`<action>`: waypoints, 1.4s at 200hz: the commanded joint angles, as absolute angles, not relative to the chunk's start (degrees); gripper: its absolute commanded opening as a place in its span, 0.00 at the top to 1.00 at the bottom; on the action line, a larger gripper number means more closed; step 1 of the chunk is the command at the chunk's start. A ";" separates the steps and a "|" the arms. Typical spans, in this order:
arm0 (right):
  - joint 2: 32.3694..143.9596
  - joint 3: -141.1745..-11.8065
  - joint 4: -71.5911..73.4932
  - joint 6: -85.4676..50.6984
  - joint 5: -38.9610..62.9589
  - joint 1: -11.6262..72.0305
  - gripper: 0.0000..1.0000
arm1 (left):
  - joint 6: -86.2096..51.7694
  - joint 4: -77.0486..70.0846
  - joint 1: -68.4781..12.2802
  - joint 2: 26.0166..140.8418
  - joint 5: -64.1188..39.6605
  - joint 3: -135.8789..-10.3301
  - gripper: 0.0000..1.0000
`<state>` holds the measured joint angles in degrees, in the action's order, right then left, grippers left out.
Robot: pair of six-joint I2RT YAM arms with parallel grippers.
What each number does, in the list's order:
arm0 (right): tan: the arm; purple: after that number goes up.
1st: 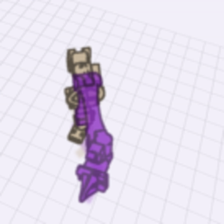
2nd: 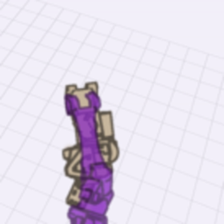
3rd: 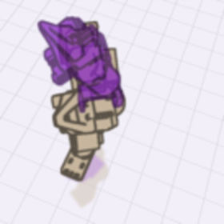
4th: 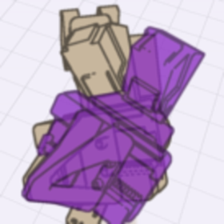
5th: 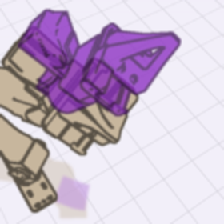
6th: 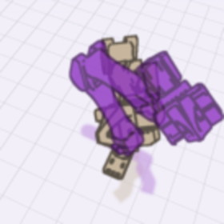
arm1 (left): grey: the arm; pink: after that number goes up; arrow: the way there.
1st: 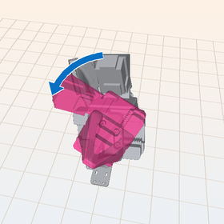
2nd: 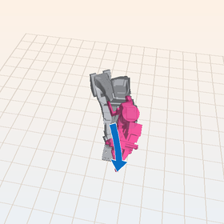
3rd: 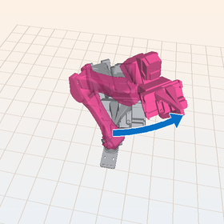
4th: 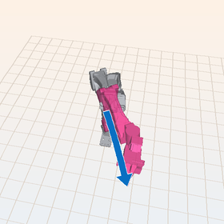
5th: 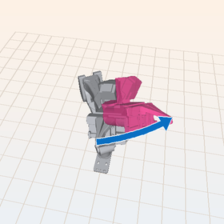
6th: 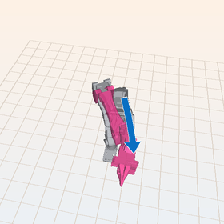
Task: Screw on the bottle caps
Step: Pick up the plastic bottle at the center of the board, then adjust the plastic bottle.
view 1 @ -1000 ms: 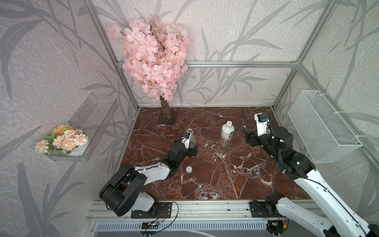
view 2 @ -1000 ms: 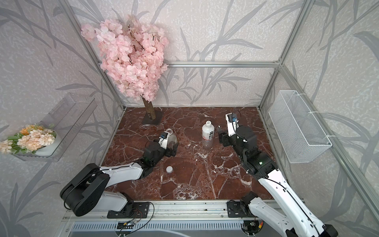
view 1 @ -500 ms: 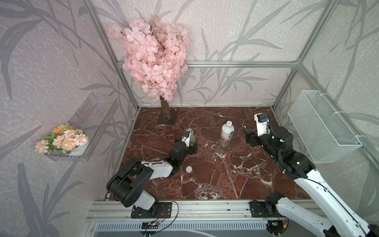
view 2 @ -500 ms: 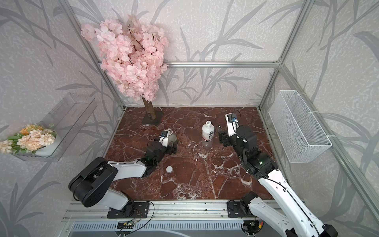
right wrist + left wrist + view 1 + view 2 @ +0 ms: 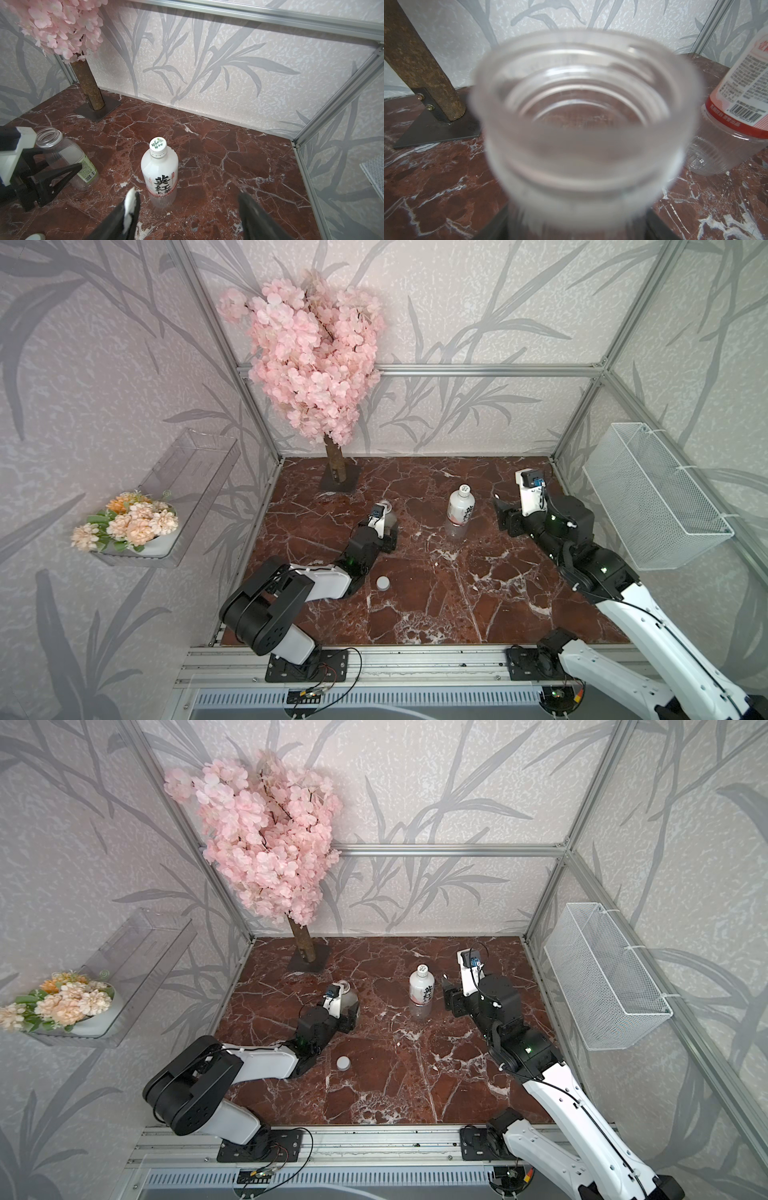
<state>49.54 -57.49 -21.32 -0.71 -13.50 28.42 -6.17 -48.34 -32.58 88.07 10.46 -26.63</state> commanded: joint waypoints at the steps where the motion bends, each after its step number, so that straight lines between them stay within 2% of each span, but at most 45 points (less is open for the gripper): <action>1: 48.74 -56.87 -21.17 -0.49 -14.06 28.14 0.23 | -6.42 -49.33 -32.39 88.52 10.56 -26.62 0.31; 40: 48.69 -56.60 -20.87 -0.61 -13.89 28.04 0.23 | -6.09 -47.98 -32.37 87.66 10.44 -26.89 0.41; 79: 48.26 -56.42 -21.03 -0.53 -13.92 27.99 0.23 | -6.50 -45.27 -32.37 84.65 10.06 -27.14 0.41; 136: 48.65 -57.45 -22.20 -0.61 -10.95 27.99 0.23 | -1.24 -35.38 -32.42 72.74 7.21 -29.22 0.40; 166: 50.45 -60.92 -26.90 0.46 -2.93 27.91 0.23 | 2.74 -28.00 -32.40 66.89 2.57 -31.80 0.40; 221: 57.00 -68.59 -40.12 3.47 17.56 29.60 0.26 | 7.39 -20.75 -31.75 55.84 2.32 -34.41 0.40; 257: 60.73 -70.31 -45.06 7.76 11.84 38.27 0.26 | 9.55 -18.26 -30.50 49.73 0.72 -34.70 0.39; 280: 62.34 -69.90 -42.58 4.90 11.62 39.55 0.26 | 9.62 -18.45 -29.58 45.73 -1.51 -33.46 0.39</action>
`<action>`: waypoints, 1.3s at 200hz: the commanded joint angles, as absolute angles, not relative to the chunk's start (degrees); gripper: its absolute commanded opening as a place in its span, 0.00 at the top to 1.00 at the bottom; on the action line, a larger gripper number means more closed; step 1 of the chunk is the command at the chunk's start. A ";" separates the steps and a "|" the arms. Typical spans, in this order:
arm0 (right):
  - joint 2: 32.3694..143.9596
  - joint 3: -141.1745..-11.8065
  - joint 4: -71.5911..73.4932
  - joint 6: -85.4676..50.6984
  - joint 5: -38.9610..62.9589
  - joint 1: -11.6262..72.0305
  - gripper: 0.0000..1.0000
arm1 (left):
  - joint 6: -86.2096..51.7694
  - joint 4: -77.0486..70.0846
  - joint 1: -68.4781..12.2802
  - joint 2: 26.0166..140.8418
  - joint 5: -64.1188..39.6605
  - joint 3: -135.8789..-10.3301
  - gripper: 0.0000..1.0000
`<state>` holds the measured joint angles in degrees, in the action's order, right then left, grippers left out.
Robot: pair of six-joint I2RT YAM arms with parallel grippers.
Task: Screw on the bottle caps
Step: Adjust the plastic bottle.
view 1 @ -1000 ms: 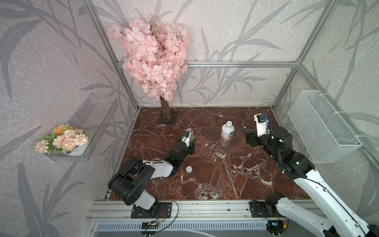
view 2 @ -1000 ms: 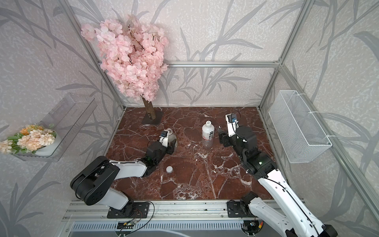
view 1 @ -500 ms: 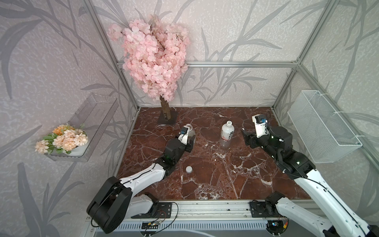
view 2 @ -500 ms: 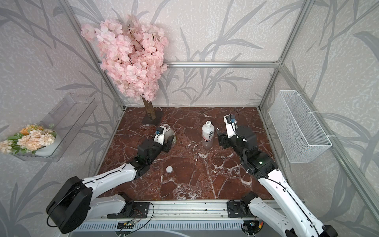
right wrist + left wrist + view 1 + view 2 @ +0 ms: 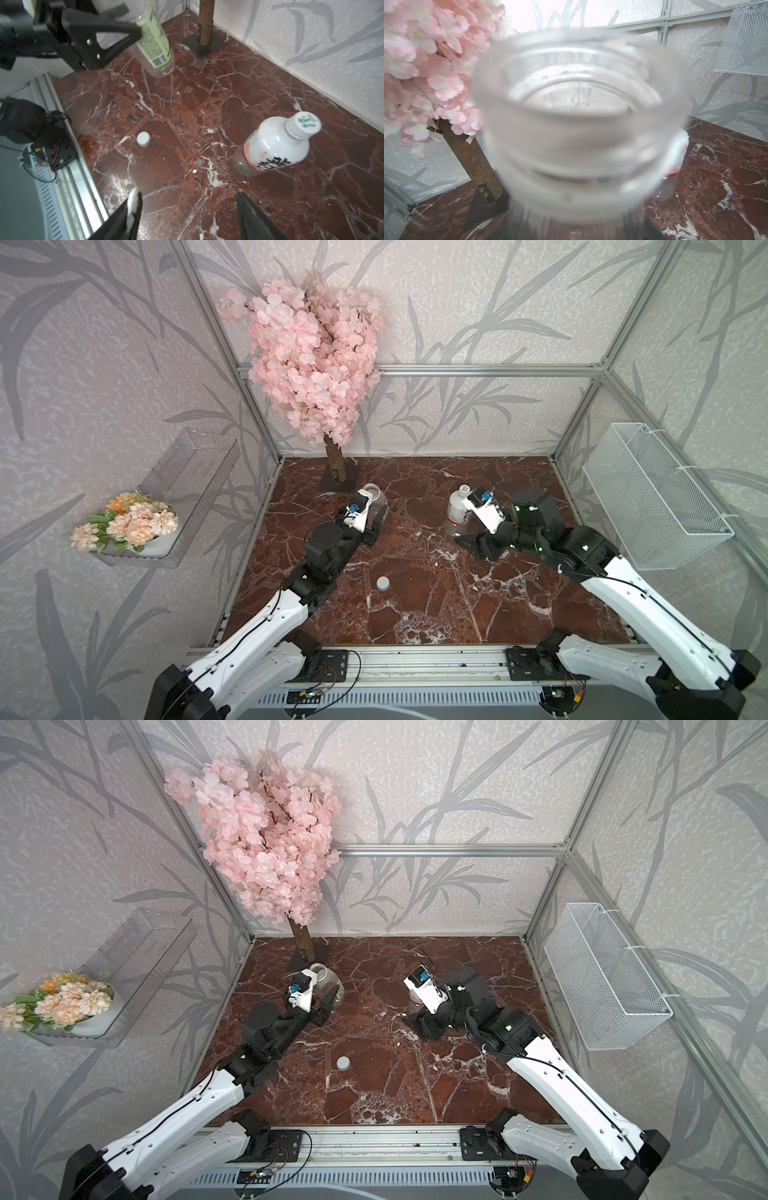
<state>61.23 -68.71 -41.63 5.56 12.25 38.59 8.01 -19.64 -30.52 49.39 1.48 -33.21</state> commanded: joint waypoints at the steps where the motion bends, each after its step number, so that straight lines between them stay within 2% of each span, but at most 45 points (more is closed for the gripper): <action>1: 62.41 -69.93 -42.39 4.65 11.52 39.55 0.26 | 9.60 -18.46 -29.56 45.63 -1.59 -33.43 0.39; 46: 65.69 -70.54 -32.75 -2.56 6.71 39.38 0.33 | 7.33 -17.02 -28.81 41.10 -8.22 -33.67 0.40; 65: 69.23 -72.70 -28.55 -4.65 7.47 39.29 0.47 | 6.32 -16.60 -28.82 40.75 -12.99 -34.46 0.40; 89: 74.35 -75.86 -24.14 -7.21 9.52 39.29 0.74 | 5.48 -16.92 -28.84 41.18 -17.96 -35.60 0.40; 113: 77.66 -78.21 -21.00 -9.62 12.39 39.75 0.89 | 4.80 -17.15 -28.85 41.34 -19.87 -36.66 0.40; 133: 79.07 -79.10 -20.06 -10.48 14.29 40.17 0.93 | 4.08 -18.49 -28.87 41.12 -20.79 -36.67 0.40; 178: 80.89 -79.81 -18.34 -12.29 21.79 40.72 0.93 | 1.92 -21.12 -28.87 42.79 -23.80 -36.92 0.40; 260: 84.07 -80.60 -18.02 -14.19 25.02 42.42 0.93 | 0.94 -25.94 -28.91 45.25 -23.64 -37.96 0.40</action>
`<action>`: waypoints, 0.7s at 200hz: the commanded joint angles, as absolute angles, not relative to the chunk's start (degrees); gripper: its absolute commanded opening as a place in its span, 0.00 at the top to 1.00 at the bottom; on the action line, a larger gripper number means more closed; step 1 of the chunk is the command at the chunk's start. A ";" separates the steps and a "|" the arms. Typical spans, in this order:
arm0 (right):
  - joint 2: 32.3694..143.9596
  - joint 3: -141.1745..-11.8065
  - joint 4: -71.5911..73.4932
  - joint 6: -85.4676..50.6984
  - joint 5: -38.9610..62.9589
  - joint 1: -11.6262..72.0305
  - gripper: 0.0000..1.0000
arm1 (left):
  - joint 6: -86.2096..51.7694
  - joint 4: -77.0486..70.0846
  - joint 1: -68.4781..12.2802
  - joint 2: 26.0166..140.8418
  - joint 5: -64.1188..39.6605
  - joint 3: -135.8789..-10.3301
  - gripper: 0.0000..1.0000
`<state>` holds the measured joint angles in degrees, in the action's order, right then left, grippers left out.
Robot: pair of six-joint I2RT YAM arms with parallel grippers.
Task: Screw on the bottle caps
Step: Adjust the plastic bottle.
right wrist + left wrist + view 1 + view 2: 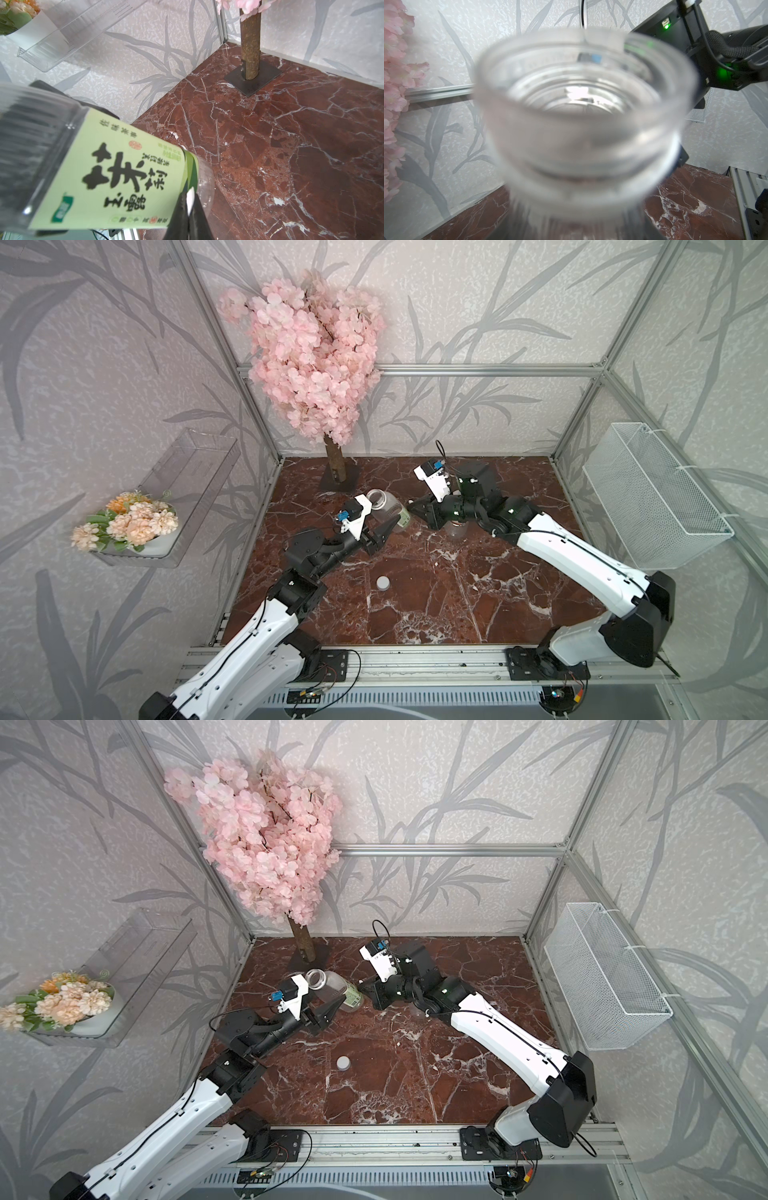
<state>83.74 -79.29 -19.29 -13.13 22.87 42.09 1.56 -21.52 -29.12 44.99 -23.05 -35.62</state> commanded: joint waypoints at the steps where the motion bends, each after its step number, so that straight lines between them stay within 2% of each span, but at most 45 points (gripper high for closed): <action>1: 84.09 -80.64 -18.02 -14.17 25.08 42.43 0.93 | 0.91 -25.98 -28.91 45.26 -23.64 -37.92 0.40; 140: 85.60 -80.77 -16.71 -16.29 28.16 45.26 0.96 | 0.36 -30.12 -28.91 47.39 -22.57 -38.22 0.40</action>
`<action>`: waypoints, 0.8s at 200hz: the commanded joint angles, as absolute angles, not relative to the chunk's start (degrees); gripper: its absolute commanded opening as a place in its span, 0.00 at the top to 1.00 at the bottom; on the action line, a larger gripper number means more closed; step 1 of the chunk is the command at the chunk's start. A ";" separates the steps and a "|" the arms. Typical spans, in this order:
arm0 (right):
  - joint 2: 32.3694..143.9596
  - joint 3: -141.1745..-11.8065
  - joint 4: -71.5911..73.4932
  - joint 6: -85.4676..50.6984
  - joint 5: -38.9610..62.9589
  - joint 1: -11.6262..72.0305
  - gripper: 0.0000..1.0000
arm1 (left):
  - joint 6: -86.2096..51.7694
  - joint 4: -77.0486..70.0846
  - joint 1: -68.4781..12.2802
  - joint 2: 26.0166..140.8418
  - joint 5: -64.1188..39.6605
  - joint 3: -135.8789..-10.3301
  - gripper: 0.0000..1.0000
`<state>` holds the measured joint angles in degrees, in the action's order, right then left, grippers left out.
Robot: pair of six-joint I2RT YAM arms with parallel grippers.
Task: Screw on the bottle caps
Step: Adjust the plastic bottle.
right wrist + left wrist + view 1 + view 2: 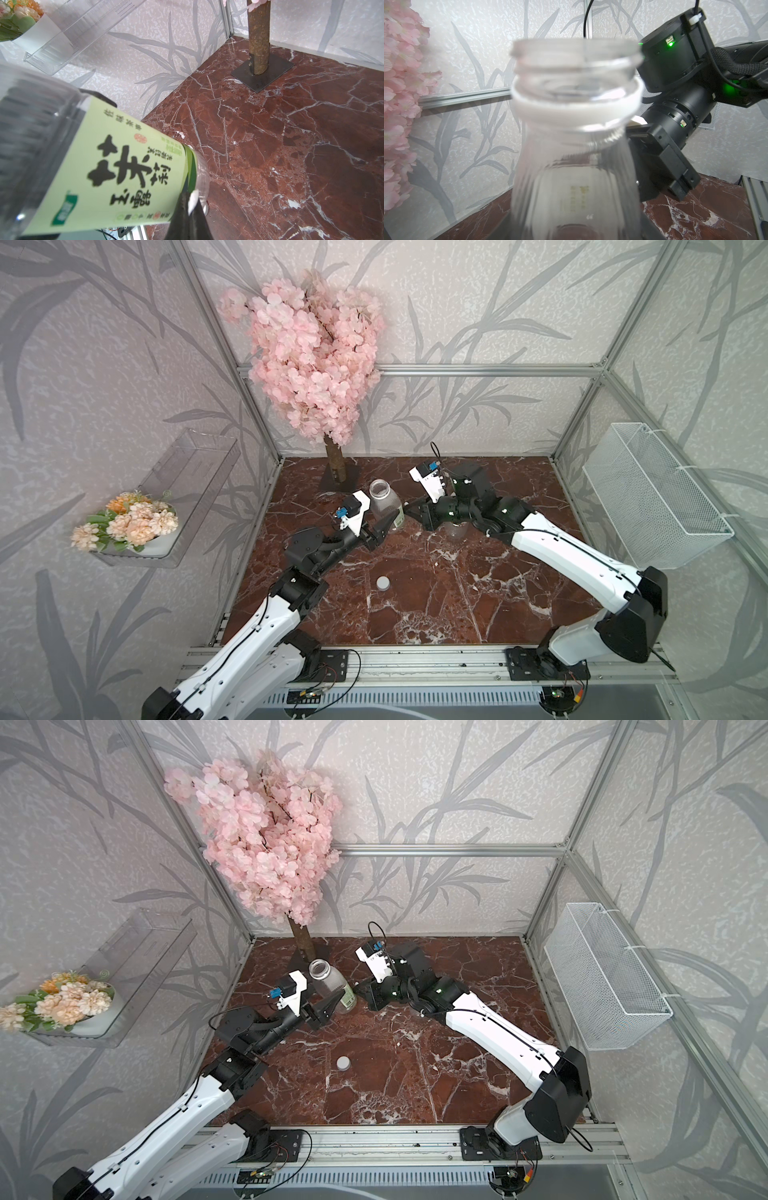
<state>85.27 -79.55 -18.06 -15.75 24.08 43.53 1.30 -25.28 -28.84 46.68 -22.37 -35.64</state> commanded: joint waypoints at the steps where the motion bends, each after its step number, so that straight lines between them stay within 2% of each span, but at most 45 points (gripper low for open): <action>1: 85.60 -80.77 -16.66 -16.32 28.19 45.26 0.96 | 0.36 -30.14 -28.91 47.43 -22.53 -38.18 0.40; 160: 85.41 -80.68 -16.25 -16.57 28.83 46.32 0.96 | 0.12 -30.76 -28.86 47.91 -21.90 -37.45 0.40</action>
